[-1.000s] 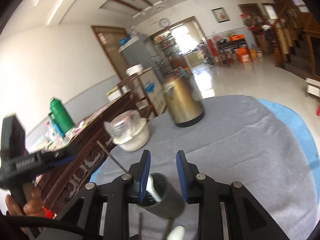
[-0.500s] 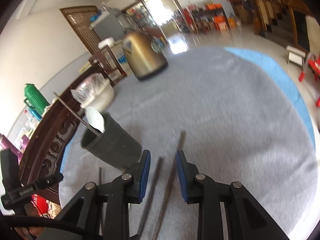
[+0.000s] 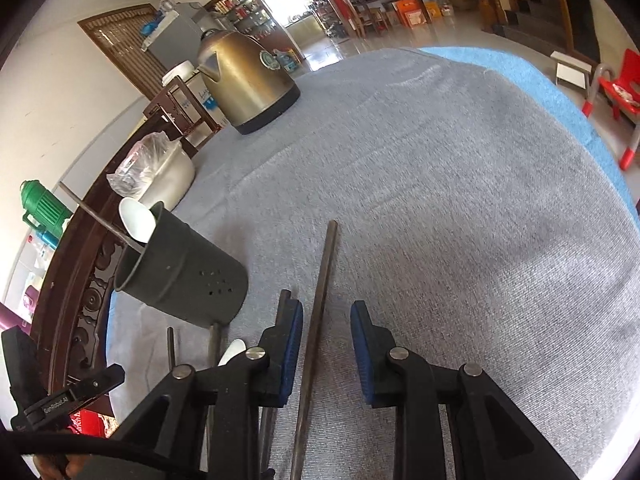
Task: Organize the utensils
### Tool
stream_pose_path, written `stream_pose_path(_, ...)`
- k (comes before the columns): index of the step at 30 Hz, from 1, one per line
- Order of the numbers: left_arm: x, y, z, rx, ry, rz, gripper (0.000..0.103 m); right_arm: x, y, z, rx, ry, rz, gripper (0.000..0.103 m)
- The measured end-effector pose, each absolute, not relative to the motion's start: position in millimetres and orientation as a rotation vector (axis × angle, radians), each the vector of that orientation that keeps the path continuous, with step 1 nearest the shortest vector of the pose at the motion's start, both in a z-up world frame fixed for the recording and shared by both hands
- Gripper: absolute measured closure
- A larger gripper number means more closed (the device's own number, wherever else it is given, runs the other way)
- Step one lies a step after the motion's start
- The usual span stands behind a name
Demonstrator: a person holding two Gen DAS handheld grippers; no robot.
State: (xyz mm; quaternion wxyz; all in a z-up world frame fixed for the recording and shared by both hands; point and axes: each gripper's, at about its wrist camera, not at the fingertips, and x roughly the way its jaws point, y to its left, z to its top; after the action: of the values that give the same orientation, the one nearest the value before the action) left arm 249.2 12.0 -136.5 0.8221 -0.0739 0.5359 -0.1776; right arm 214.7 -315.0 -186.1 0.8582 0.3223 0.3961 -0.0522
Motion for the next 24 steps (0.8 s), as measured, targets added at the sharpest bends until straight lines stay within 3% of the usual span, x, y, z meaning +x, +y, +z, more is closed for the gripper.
stream_pose_path(13,266,-19,-140,-0.11,1.174,-0.447,0.051,232,-322,-180,0.692,0.841,-0.1,0.075)
stream_pose_path(24,303,-42,-154,-0.171,1.317,-0.485,0.052,281,-316,-179,0.6,0.986,-0.181,0.075)
